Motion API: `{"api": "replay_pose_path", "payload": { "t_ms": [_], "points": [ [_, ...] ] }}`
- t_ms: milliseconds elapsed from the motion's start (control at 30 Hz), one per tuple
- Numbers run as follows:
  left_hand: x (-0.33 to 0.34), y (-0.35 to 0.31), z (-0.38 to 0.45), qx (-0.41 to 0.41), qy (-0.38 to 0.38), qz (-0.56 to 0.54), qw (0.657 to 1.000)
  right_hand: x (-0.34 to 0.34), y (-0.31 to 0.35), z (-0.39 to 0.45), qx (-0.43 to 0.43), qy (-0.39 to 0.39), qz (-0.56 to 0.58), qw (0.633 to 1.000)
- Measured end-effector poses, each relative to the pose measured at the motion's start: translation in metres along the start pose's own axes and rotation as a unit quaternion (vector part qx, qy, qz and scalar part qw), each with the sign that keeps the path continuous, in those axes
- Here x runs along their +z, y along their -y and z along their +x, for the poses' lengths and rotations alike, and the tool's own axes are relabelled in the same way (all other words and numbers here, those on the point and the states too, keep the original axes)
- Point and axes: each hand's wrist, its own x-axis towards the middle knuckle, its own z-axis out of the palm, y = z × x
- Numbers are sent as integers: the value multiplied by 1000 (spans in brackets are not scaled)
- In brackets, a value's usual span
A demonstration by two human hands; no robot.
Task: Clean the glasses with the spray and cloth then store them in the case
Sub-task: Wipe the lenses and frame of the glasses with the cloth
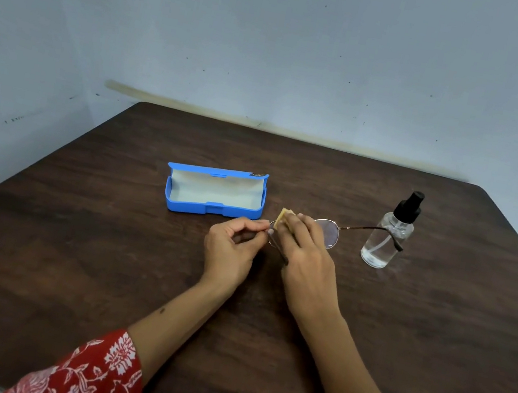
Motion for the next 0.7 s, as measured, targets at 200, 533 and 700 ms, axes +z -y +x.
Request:
{"api": "replay_pose_path", "payload": {
  "t_ms": [200, 533, 700],
  "points": [
    [-2, 4, 4, -17, -17, -10, 1000, 1, 11, -12, -36, -12, -5, 999],
    [-1, -1, 1, 6, -8, 13, 1000, 1, 6, -7, 10, -16, -10, 1000],
    [-1, 0, 2, 7, -12, 16, 1000, 1, 9, -9, -21, -10, -15, 1000]
  ]
}}
